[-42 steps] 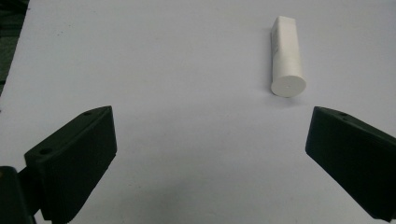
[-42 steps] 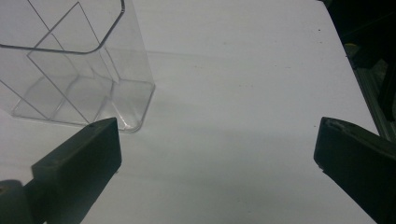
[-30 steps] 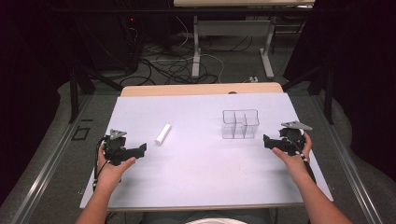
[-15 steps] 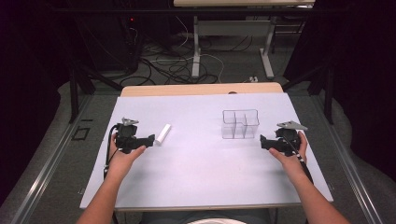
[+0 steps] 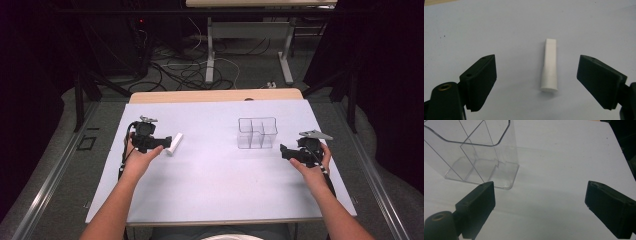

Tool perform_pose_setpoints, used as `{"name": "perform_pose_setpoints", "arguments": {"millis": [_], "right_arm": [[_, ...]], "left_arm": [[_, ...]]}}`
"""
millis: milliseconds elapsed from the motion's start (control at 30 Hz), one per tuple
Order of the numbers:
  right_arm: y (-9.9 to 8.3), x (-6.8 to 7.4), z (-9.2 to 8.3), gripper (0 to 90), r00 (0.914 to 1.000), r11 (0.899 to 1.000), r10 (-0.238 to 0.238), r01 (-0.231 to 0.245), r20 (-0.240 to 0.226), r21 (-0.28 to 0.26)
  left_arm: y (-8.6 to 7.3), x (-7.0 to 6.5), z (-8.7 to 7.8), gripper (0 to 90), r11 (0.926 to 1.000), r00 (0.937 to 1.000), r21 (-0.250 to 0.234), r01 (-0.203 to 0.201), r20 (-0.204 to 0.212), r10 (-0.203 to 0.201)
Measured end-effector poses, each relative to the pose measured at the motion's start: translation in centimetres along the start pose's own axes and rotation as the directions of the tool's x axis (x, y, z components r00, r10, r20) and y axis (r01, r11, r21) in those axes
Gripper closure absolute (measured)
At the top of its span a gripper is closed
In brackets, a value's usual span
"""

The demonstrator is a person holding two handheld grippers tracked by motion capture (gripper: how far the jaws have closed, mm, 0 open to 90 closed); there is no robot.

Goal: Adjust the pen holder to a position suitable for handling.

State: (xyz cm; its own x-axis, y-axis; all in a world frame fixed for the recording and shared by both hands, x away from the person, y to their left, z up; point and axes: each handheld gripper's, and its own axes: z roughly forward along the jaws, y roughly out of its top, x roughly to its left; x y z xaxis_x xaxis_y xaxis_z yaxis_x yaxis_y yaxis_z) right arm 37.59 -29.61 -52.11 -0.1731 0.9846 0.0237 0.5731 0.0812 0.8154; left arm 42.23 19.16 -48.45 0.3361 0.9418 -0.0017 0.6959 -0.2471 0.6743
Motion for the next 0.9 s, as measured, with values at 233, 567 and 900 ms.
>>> {"name": "perform_pose_setpoints", "arguments": {"millis": [233, 567, 900], "right_arm": [[0.0, -0.1, 0.1, 9.8, 1.0, 1.0, -0.003, 0.003, 0.0, 0.002], [-0.1, -0.1, 0.1, 12.3, 1.0, 1.0, -0.001, 0.001, -0.004, 0.008], [-0.2, -0.2, 0.2, 14.1, 1.0, 1.0, 0.006, -0.005, -0.008, 0.018]], "left_arm": [[1.2, -0.6, 0.6, 18.2, 0.9991, 0.9996, 0.031, -0.029, 0.005, 0.029], [2.4, -1.2, 1.5, 26.0, 0.9945, 0.9982, 0.088, -0.056, 0.024, 0.054], [2.5, -1.6, 3.6, 37.7, 0.9792, 0.9945, 0.176, -0.101, 0.043, 0.095]]}}
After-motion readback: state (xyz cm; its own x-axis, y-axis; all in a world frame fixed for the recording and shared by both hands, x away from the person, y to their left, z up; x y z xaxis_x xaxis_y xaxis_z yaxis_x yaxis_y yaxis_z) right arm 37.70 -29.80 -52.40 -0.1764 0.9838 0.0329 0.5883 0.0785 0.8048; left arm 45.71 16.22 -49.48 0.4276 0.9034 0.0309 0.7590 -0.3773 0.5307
